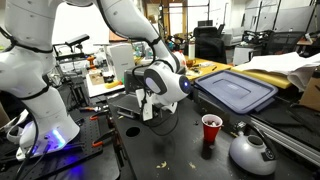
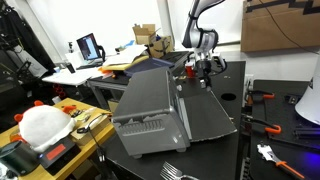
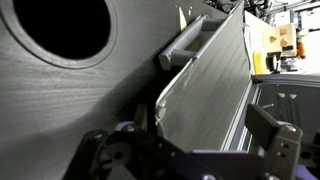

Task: Close the microwave door

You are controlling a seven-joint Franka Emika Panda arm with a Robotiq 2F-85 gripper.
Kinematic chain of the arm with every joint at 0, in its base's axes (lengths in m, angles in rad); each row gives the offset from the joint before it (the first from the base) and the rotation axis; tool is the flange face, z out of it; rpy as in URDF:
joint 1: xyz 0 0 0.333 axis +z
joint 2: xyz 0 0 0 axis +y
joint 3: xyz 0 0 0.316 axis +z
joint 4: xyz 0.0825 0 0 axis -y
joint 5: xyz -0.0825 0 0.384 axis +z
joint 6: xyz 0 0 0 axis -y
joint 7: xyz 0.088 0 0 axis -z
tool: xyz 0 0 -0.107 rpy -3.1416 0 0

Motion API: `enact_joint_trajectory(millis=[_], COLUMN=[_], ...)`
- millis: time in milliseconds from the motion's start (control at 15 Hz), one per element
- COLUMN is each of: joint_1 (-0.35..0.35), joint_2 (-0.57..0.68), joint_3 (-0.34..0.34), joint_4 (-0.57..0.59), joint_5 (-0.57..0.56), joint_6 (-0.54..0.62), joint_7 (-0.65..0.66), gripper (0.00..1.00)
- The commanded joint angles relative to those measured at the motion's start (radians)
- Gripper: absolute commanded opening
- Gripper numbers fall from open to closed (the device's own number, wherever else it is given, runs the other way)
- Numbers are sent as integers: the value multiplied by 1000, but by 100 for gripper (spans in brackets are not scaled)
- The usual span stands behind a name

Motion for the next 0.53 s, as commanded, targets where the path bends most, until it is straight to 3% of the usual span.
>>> enact_joint_trajectory(millis=[0, 467], joint_1=[-4, -14], joint_2=[-6, -17], joint_3=[29, 44], joint_4=[-9, -14], joint_5=[1, 17], joint_6=[6, -39], joint_7=[-6, 5], gripper=[100, 100])
